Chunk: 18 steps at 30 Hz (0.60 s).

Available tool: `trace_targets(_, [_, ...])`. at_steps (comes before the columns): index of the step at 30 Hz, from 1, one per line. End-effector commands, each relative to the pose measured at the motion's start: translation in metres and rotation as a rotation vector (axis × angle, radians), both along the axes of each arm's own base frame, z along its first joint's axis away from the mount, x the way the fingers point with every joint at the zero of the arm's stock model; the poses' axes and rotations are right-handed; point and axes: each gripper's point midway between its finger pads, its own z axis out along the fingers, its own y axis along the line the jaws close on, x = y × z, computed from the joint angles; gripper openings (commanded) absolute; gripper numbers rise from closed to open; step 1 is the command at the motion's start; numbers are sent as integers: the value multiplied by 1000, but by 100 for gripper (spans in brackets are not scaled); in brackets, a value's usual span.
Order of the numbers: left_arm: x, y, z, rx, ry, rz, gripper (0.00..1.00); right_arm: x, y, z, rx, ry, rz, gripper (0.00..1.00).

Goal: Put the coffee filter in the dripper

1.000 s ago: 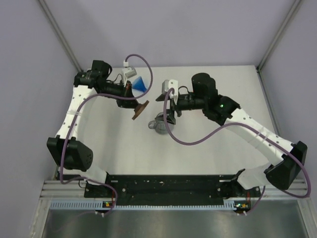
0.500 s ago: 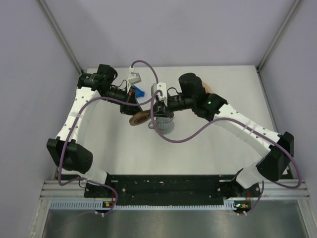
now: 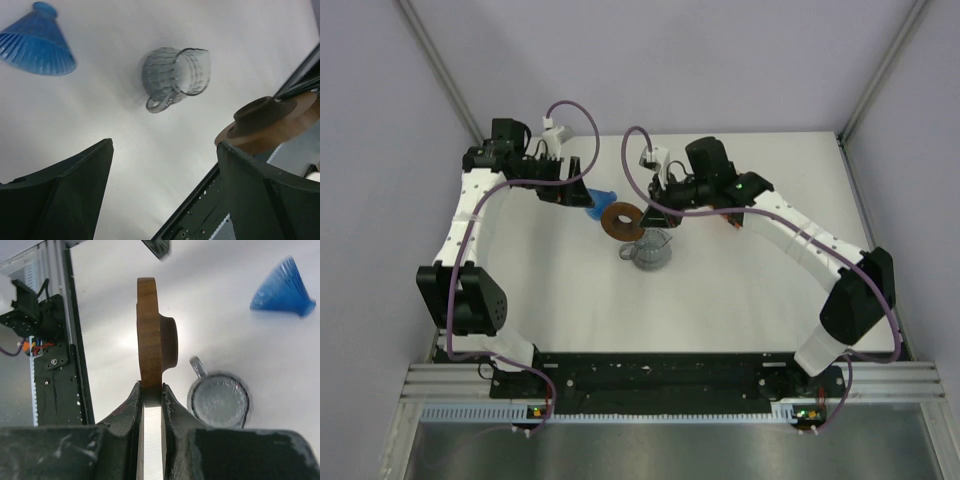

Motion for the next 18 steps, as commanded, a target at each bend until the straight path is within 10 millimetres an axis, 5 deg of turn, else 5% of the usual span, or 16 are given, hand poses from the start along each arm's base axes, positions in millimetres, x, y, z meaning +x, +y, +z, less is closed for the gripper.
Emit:
trace_targets(1, [43,28,-20,127,14,225,90,26,-21,-18,-51,297,-190,0])
trace_targets(10, [50,32,-40,145,66,273,87,39,-34,-54,-57,646,-222,0])
trace_targets(18, [45,33,-43,160,67,269,87,55,-48,-89,-113,768,-289,0])
